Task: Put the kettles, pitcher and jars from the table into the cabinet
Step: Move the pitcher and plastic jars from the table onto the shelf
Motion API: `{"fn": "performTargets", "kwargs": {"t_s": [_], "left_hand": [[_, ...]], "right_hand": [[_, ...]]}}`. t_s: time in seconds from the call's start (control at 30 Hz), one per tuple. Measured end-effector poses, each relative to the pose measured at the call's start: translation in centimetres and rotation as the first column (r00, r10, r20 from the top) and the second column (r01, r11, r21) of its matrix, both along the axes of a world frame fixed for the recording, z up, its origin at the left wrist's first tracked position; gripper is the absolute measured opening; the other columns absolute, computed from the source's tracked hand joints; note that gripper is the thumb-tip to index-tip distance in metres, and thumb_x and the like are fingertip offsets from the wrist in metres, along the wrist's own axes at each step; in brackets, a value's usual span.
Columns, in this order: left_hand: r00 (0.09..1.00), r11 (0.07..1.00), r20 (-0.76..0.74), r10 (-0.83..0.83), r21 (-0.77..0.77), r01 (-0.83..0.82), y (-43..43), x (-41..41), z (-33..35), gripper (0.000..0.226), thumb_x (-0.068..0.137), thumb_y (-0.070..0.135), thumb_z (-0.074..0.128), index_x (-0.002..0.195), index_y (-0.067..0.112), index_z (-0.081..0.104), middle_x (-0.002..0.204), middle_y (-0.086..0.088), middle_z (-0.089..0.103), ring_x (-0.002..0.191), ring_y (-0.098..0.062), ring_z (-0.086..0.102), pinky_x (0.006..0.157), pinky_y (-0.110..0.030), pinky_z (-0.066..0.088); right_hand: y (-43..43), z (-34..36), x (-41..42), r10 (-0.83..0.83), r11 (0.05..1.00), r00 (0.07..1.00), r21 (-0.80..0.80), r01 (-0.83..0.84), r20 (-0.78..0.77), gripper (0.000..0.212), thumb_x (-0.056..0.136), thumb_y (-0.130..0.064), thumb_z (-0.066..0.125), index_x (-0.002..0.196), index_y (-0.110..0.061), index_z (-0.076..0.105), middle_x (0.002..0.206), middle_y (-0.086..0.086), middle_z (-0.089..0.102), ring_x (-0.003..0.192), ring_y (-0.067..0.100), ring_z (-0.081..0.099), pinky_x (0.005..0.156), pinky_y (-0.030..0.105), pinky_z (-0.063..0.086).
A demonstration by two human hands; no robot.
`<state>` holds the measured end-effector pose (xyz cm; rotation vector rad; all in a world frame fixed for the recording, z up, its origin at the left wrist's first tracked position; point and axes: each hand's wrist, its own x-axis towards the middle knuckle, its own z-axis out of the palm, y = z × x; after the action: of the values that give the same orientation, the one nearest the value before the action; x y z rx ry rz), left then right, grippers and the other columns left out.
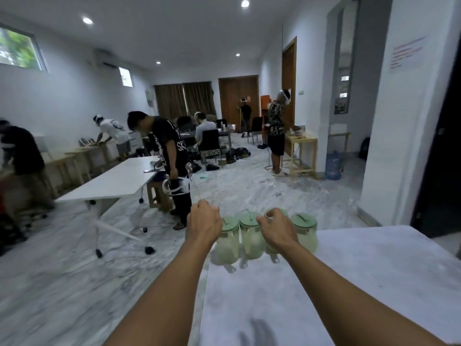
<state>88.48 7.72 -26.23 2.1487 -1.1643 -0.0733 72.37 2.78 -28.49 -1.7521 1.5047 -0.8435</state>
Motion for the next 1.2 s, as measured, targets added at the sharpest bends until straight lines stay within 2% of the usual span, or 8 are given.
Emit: {"fn": "performTargets", "kwargs": {"t_s": [0.13,0.27,0.37,0.57,0.73,0.9,1.03,1.2], "left_hand": [[0.989,0.999,-0.144,0.008,0.046,-0.001,-3.2,2.3,-3.7,0.035,0.100,0.031,0.043,0.120,0.004,0.054,0.124,-0.018,0.058,0.112,-0.037,0.056,0.086,-0.038,0.044],[0.938,0.993,-0.342,0.053,0.114,-0.015,-8.2,3.4,-7.8,0.038,0.100,0.034,0.044,0.118,0.004,0.059,0.123,-0.017,0.063,0.113,-0.035,0.059,0.087,-0.034,0.046],[0.842,0.986,-0.525,0.123,0.157,-0.046,-12.0,3.7,-10.7,0.044,0.098,0.038,0.048,0.116,0.001,0.063,0.120,-0.016,0.066,0.111,-0.035,0.061,0.086,-0.032,0.048],[0.601,0.982,-0.783,0.160,0.186,-0.020,-17.1,3.5,-15.9,0.053,0.092,0.045,0.056,0.121,0.001,0.062,0.120,-0.016,0.065,0.109,-0.034,0.062,0.092,-0.039,0.052],[0.598,0.994,-0.796,0.097,0.111,-0.014,-19.0,3.7,-19.9,0.052,0.083,0.059,0.055,0.108,0.015,0.069,0.103,-0.003,0.072,0.097,-0.025,0.066,0.091,-0.040,0.053],[0.577,0.997,-0.813,0.079,0.066,-0.044,-19.6,4.0,-20.5,0.016,0.088,0.027,0.061,0.091,0.013,0.069,0.085,-0.002,0.072,0.084,-0.023,0.067,0.078,-0.034,0.052],[0.593,0.994,-0.798,0.107,0.077,-0.077,-18.3,4.6,-20.7,0.013,0.091,0.019,0.056,0.085,0.012,0.065,0.074,-0.001,0.064,0.072,-0.022,0.058,0.063,-0.031,0.044],[0.608,0.998,-0.794,-0.013,0.023,0.052,-13.8,5.4,-18.5,0.020,0.086,0.020,0.061,0.066,0.017,0.059,0.070,-0.008,0.058,0.069,-0.026,0.050,0.065,-0.032,0.039]], "right_hand": [[-3.2,-2.6,3.4,-0.007,0.996,1.000,0.094,0.008,-0.009,0.045,0.096,-0.043,0.053,0.125,-0.009,0.059,0.130,0.014,0.063,0.119,0.032,0.058,0.090,0.035,0.043],[-8.0,-6.1,5.6,-0.058,0.976,0.998,0.212,0.052,0.023,0.036,0.095,-0.043,0.054,0.100,-0.010,0.065,0.114,0.018,0.070,0.104,0.035,0.064,0.087,0.037,0.047],[-11.8,-8.7,6.6,-0.122,0.940,0.986,0.332,0.078,0.115,0.049,0.097,-0.041,0.053,0.116,0.002,0.064,0.098,0.016,0.061,0.082,0.029,0.056,0.080,0.038,0.044],[-16.8,-13.3,9.0,-0.200,0.832,0.960,0.551,0.061,0.196,0.070,0.089,-0.060,0.055,0.138,-0.010,0.052,0.138,0.015,0.054,0.122,0.037,0.053,0.105,0.052,0.045],[-18.6,-15.1,10.9,-0.188,0.814,0.940,0.580,-0.012,0.284,0.046,0.094,-0.054,0.052,0.115,-0.015,0.061,0.109,0.009,0.055,0.104,0.028,0.053,0.102,0.046,0.046],[-18.3,-16.4,12.1,-0.254,0.830,0.909,0.558,0.028,0.332,0.039,0.093,-0.054,0.054,0.095,-0.016,0.062,0.107,0.011,0.064,0.104,0.030,0.059,0.099,0.049,0.049],[-16.5,-17.1,11.6,-0.312,0.843,0.888,0.530,0.095,0.337,0.036,0.096,-0.044,0.053,0.080,-0.013,0.063,0.096,0.013,0.066,0.090,0.028,0.061,0.095,0.050,0.050],[-10.3,-15.1,9.3,-0.406,0.850,0.839,0.487,0.201,0.362,0.041,0.094,-0.034,0.058,0.098,0.006,0.065,0.109,0.028,0.066,0.089,0.033,0.061,0.097,0.058,0.050]]}}
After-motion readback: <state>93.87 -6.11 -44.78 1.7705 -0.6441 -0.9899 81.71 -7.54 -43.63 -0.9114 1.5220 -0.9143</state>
